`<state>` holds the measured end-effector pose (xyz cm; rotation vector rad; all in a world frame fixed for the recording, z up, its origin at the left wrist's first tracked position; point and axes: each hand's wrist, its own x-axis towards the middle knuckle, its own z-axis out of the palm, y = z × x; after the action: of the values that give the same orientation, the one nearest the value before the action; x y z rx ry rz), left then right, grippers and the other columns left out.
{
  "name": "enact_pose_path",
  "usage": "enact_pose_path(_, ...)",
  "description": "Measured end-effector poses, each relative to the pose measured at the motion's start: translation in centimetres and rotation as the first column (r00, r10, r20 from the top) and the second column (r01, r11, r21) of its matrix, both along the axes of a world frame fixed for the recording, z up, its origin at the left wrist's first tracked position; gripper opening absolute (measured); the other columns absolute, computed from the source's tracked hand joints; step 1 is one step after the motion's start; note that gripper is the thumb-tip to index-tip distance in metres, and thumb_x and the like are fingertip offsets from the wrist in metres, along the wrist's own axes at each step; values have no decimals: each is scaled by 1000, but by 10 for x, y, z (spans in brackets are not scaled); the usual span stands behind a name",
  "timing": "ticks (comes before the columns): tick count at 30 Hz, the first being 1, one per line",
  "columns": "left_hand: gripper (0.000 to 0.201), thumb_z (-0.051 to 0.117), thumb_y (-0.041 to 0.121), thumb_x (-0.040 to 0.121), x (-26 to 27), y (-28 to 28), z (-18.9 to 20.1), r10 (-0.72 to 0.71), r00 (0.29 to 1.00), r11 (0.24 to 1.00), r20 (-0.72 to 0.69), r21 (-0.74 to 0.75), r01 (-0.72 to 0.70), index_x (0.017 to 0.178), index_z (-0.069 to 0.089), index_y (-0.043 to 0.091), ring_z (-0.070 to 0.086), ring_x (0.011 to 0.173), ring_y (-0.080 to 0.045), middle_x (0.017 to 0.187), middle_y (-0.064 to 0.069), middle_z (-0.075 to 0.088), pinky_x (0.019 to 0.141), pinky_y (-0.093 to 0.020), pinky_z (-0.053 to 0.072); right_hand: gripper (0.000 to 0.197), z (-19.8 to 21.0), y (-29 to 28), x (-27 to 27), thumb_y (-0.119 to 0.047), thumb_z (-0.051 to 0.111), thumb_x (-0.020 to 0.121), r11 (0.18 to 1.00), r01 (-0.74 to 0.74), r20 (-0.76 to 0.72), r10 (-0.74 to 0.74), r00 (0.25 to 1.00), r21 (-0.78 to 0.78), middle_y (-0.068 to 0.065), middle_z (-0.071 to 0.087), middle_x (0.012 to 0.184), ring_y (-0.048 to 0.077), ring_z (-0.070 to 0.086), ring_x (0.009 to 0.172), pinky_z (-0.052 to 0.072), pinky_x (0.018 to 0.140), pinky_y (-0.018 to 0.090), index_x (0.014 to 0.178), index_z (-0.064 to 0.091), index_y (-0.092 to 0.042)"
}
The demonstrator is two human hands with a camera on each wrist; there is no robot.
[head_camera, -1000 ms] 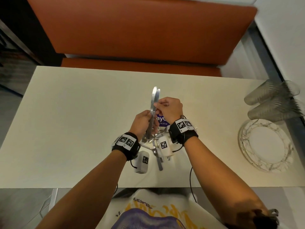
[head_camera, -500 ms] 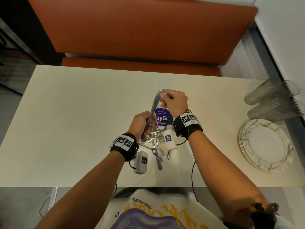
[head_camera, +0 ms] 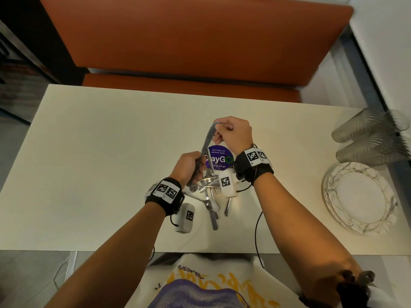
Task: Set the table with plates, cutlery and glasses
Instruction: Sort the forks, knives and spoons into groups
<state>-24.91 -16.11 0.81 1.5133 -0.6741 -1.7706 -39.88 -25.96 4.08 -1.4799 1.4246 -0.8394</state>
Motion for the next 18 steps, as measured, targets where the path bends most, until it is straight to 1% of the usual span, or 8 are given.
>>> enact_pose_path(2,36,34,26,103,1,-2,-4,-10,999,1000,39,-12,10,75,52,14,42,45,-22,60,-5,46,46,-29,35,15,-1,-3,1,-9,65,95,1000,-4,23,3,1000,9,9,74,71,24,73,60,64,66,40,106,73,-6)
enact_pose_path(5,33,34,27,101,3,-6,-6,1,994,999,111,-35,2,73,49,16,31,45,-19,58,-1,36,43,-26,27,15,-4,-9,3,-10,65,95,1000,-19,53,18,998,17,8,75,71,26,73,62,64,68,43,107,73,-7)
enact_pose_path(7,32,35,25,100,6,-10,-7,39,988,999,149,-31,-35,71,46,19,24,47,-14,58,3,32,41,-23,22,18,-3,-12,5,-12,63,96,999,-43,63,41,997,27,8,75,75,25,74,65,64,69,41,111,72,-8)
enact_pose_path(9,33,36,24,100,10,-12,-8,75,982,997,171,-26,-71,68,45,21,23,46,-11,55,7,33,41,-23,21,21,-4,-13,6,-14,60,99,996,-66,77,61,995,63,8,76,83,24,74,70,63,69,36,117,70,-10)
enact_pose_path(11,34,36,23,99,15,-12,-10,119,979,993,164,-15,-119,67,45,21,22,44,-10,54,8,33,40,-22,21,22,-12,-11,5,-16,58,100,991,-91,10,90,996,97,5,76,90,21,74,74,62,69,31,119,69,-14)
enact_pose_path(12,34,35,22,100,17,-11,-11,141,977,990,159,-9,-141,67,45,21,21,44,-10,53,8,33,39,-22,20,21,-20,-8,5,-18,59,99,990,-112,-89,120,989,90,1,77,93,18,73,76,60,72,29,117,70,-16)
enact_pose_path(15,33,35,21,100,25,-5,-16,183,972,983,145,6,-185,69,44,21,20,43,-9,53,8,31,37,-21,19,18,-56,11,5,-19,66,91,952,-283,-379,305,874,112,-5,75,98,9,67,86,56,86,28,106,75,-21)
enact_pose_path(18,33,35,23,102,30,4,-24,212,969,975,124,37,-218,71,45,21,20,43,-9,54,7,30,37,-20,18,24,-83,36,9,-36,75,82,859,-452,-551,505,664,243,-3,63,98,17,59,97,53,88,36,105,73,-28)
